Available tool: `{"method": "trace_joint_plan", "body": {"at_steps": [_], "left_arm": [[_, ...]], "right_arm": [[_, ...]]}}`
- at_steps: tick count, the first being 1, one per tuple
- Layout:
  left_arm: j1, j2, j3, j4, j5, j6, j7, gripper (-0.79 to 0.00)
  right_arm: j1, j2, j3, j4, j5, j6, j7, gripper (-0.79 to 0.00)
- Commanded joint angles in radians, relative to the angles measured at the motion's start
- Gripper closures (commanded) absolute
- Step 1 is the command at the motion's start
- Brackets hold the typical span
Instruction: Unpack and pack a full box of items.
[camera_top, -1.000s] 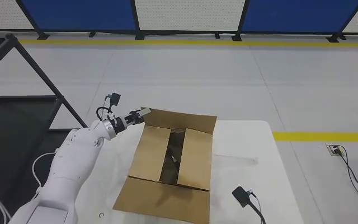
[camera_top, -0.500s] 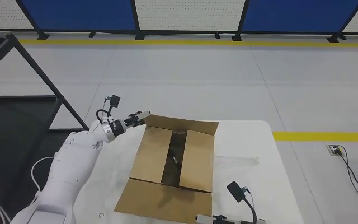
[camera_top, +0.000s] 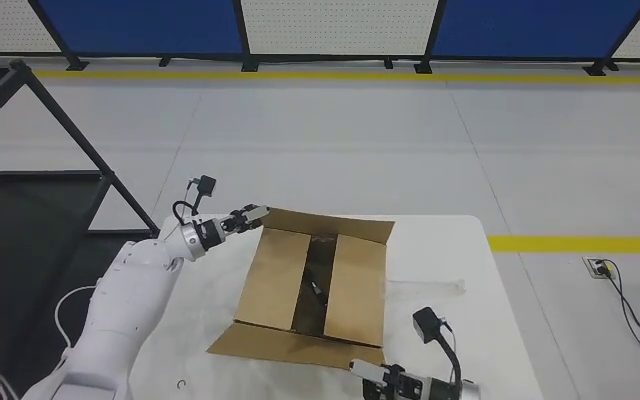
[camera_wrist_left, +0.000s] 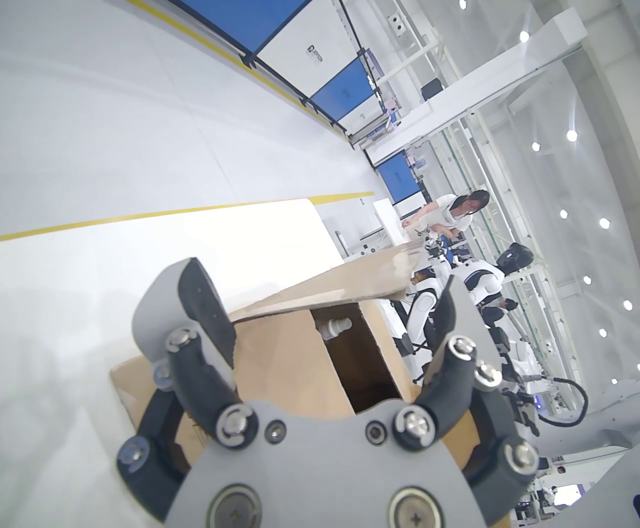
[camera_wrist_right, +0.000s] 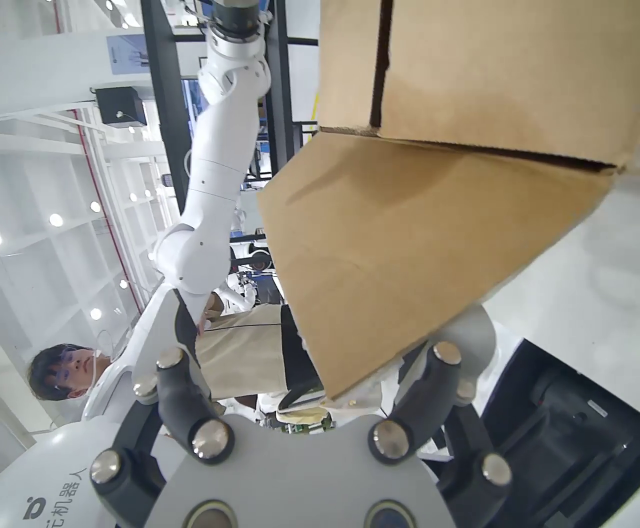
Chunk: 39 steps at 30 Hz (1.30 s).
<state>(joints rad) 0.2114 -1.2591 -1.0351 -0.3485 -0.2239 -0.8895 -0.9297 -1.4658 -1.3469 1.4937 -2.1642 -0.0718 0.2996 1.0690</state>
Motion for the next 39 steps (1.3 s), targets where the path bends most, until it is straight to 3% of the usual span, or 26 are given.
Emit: {"method": "trace_joint_plan", "body": {"at_steps": [1, 12, 19, 28, 39], "left_arm": [[0.006, 0.003, -0.003, -0.007, -0.001, -0.001, 0.0, -0.785], [0.053, 0.024, -0.009, -0.093, -0.006, 0.002, -0.003, -0.785], [0.027, 0.036, -0.036, -0.059, 0.019, 0.034, 0.125, -0.785], [-0.015, 0.004, 0.013, -0.039, 0.077, 0.061, 0.157, -0.785], [-0.057, -0.04, 0.064, 0.016, 0.127, -0.002, 0.19, -0.785]], "right_arm": [[0.0, 0.002, -0.001, -0.01, 0.007, -0.002, -0.01, -0.785], [0.044, 0.009, -0.036, 0.0, 0.038, -0.042, -0.154, -0.785], [0.086, 0.018, -0.068, 0.021, 0.033, -0.026, -0.156, -0.785], [0.088, 0.032, -0.062, 0.015, 0.04, -0.013, -0.149, -0.785], [0.058, 0.049, -0.036, -0.01, 0.064, -0.023, -0.17, -0.785]]}}
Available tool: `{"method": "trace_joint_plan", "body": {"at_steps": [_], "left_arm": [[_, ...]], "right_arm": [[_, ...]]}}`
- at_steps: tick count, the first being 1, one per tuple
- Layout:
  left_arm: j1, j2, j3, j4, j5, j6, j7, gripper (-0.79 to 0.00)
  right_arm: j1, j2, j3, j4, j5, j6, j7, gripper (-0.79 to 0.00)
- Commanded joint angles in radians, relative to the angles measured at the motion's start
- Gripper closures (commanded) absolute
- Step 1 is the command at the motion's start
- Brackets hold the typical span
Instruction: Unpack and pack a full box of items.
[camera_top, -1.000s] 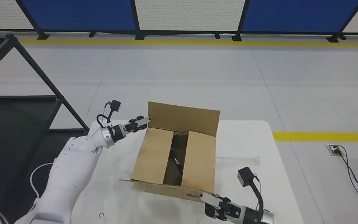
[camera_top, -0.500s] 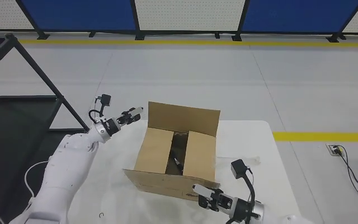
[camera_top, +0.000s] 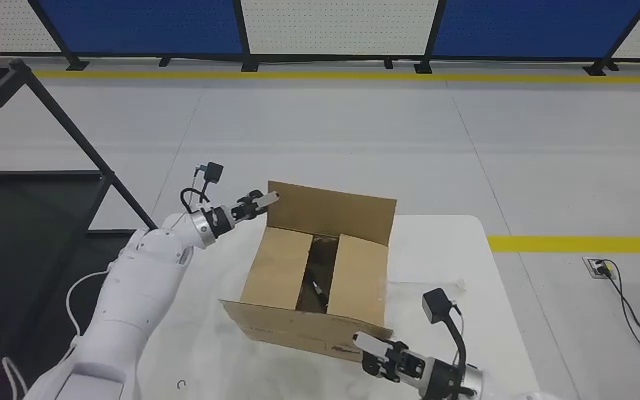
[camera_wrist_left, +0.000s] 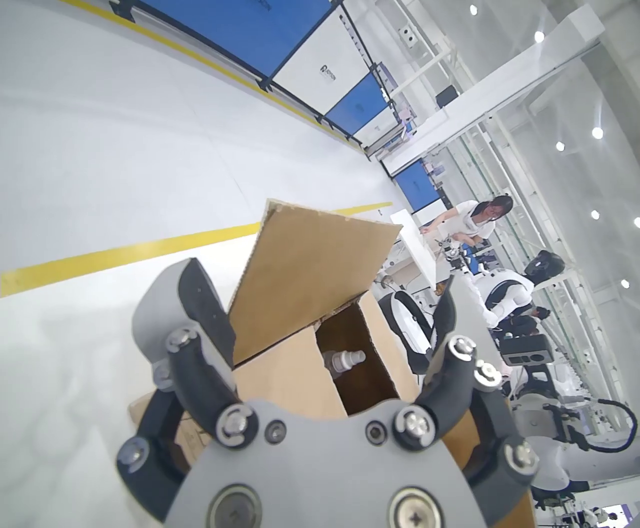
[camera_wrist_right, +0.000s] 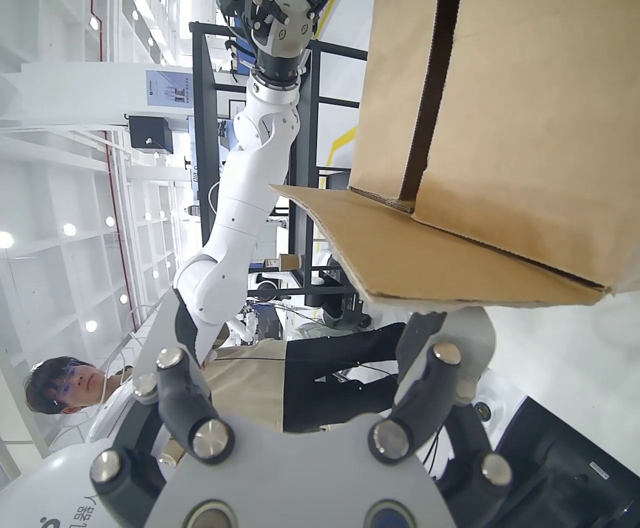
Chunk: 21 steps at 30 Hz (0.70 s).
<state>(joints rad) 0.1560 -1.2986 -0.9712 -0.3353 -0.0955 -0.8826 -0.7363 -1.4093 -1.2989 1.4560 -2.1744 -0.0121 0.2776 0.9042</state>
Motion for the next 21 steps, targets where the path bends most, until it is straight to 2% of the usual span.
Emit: {"method": "trace_joint_plan", "body": {"at_steps": [1, 11, 21], "left_arm": [[-0.003, -0.002, 0.001, 0.008, 0.0, -0.02, -0.007, -0.785], [0.006, 0.003, -0.001, 0.018, 0.004, -0.098, -0.045, -0.785], [0.049, 0.027, -0.018, -0.02, 0.005, -0.13, -0.053, -0.785]], "right_arm": [[0.004, 0.001, 0.001, 0.003, 0.012, -0.002, -0.014, -0.785], [0.096, 0.003, -0.054, 0.062, 0.039, 0.006, -0.082, -0.785], [0.18, -0.004, -0.143, 0.16, 0.02, 0.022, -0.233, -0.785]]}}
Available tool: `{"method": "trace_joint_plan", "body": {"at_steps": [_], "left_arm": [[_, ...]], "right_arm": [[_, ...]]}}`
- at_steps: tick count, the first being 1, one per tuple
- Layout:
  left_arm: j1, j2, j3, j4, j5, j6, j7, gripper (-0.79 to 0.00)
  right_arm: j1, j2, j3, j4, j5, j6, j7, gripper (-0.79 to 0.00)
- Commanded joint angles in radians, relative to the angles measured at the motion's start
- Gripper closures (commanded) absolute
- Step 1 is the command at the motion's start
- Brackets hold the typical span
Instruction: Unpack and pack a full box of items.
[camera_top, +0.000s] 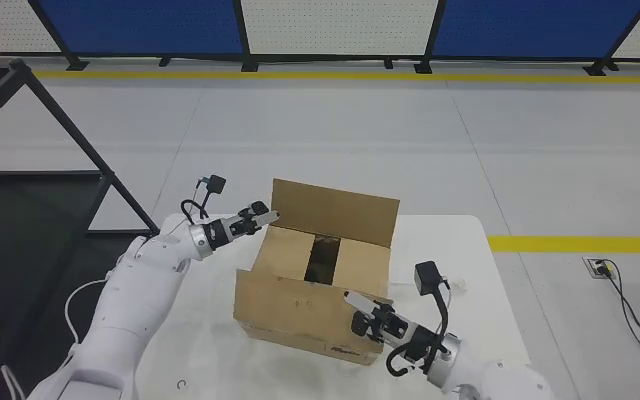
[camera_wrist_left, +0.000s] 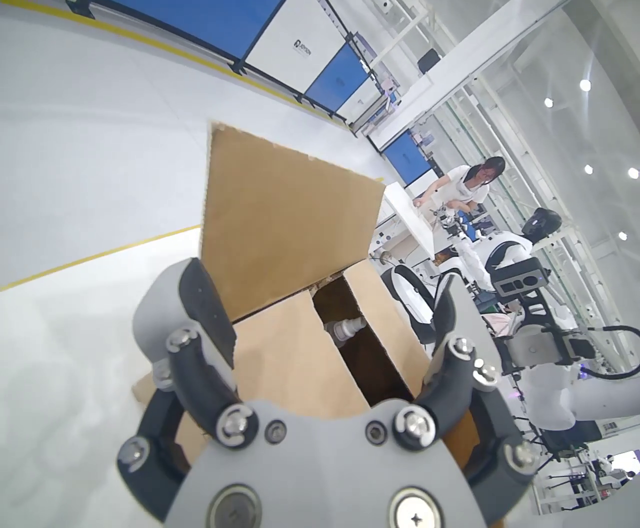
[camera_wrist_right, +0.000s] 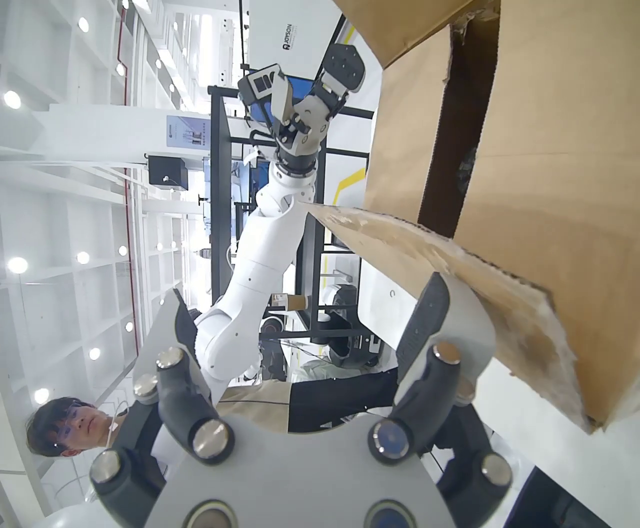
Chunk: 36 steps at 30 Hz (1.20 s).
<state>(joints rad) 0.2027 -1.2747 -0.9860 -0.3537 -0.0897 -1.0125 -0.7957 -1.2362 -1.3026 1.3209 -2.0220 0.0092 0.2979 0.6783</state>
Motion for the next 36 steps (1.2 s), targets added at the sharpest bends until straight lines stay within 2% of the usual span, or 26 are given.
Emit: {"method": "trace_joint_plan", "body": {"at_steps": [1, 6, 12, 17, 28, 36], "left_arm": [[0.003, 0.006, -0.01, 0.005, -0.001, 0.007, 0.027, -0.785], [-0.01, 0.008, -0.03, 0.024, -0.024, 0.114, 0.095, -0.785], [-0.026, -0.004, -0.011, 0.026, 0.005, 0.153, 0.082, -0.785], [-0.038, -0.025, 0.019, 0.032, 0.04, 0.148, 0.081, -0.785], [-0.069, -0.07, 0.085, 0.077, 0.186, 0.145, 0.227, -0.785], [-0.077, -0.092, 0.097, 0.1, 0.191, 0.115, 0.212, -0.785]], "right_arm": [[0.014, -0.001, -0.017, 0.016, -0.003, 0.003, -0.012, -0.785], [0.032, -0.002, -0.045, 0.034, 0.0, 0.005, -0.023, -0.785], [0.018, 0.002, -0.054, 0.017, -0.003, 0.007, -0.028, -0.785], [-0.006, 0.007, -0.051, -0.006, -0.015, 0.013, -0.033, -0.785], [-0.046, 0.018, -0.043, -0.041, -0.025, 0.025, -0.032, -0.785], [-0.067, 0.025, -0.034, -0.063, -0.027, 0.03, -0.035, -0.785]]}}
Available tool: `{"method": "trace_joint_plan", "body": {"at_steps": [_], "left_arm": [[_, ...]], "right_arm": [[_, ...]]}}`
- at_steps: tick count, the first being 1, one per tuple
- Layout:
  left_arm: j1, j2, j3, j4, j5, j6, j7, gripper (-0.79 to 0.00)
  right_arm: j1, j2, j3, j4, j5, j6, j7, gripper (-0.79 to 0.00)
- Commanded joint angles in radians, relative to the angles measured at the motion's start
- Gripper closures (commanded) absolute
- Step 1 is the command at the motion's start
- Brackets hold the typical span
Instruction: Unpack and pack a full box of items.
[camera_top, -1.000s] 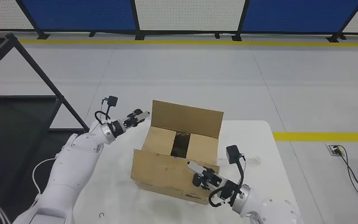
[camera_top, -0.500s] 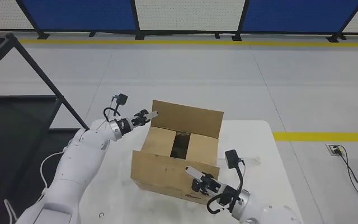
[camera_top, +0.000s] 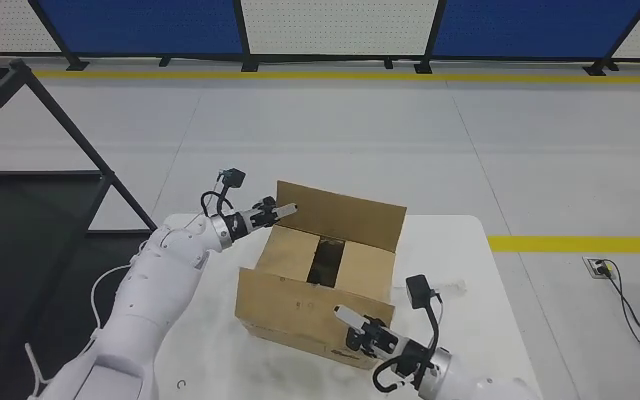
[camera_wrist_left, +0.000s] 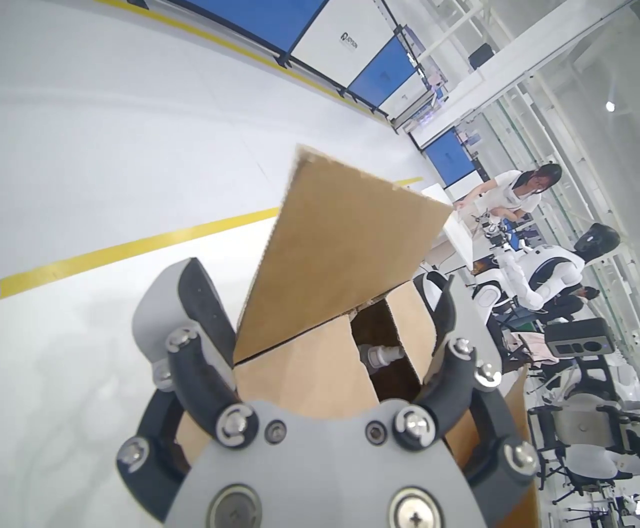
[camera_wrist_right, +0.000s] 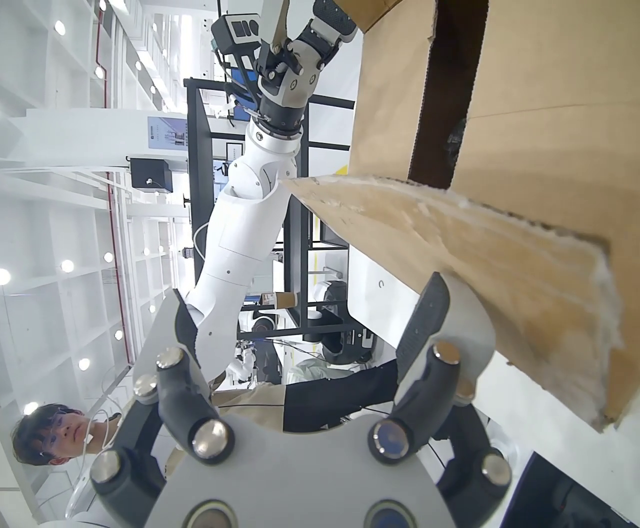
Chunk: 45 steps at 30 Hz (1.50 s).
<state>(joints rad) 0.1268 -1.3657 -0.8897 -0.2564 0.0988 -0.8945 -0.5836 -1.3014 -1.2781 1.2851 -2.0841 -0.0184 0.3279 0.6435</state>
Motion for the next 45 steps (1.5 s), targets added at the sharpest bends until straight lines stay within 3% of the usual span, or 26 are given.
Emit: {"method": "trace_joint_plan", "body": {"at_steps": [1, 5, 11, 14, 20, 38, 45], "left_arm": [[-0.002, -0.002, 0.002, 0.007, 0.008, -0.005, 0.008, -0.785], [-0.007, 0.0, -0.008, 0.031, 0.001, -0.013, 0.036, -0.785], [-0.004, 0.027, -0.051, 0.086, -0.05, -0.006, 0.062, -0.785], [0.016, 0.041, -0.082, 0.095, -0.118, 0.008, -0.04, -0.785], [0.069, 0.07, -0.151, 0.066, -0.299, 0.04, -0.372, -0.785], [0.267, 0.191, -0.209, -0.341, -0.542, 0.401, -0.744, -0.785], [0.308, 0.238, -0.199, -0.437, -0.524, 0.449, -0.791, -0.785]], "right_arm": [[-0.004, 0.002, 0.003, -0.003, 0.002, -0.001, 0.001, -0.785], [-0.011, 0.005, 0.008, -0.007, 0.008, -0.006, 0.004, -0.785], [-0.013, 0.009, 0.01, -0.003, 0.021, -0.022, 0.009, -0.785], [-0.013, 0.011, 0.015, 0.004, 0.032, -0.034, 0.012, -0.785], [-0.001, 0.015, 0.028, 0.017, 0.052, -0.046, 0.024, -0.785], [0.082, 0.023, 0.015, 0.071, 0.081, -0.039, 0.043, -0.785], [0.098, 0.025, 0.013, 0.086, 0.096, -0.044, 0.031, -0.785]]}}
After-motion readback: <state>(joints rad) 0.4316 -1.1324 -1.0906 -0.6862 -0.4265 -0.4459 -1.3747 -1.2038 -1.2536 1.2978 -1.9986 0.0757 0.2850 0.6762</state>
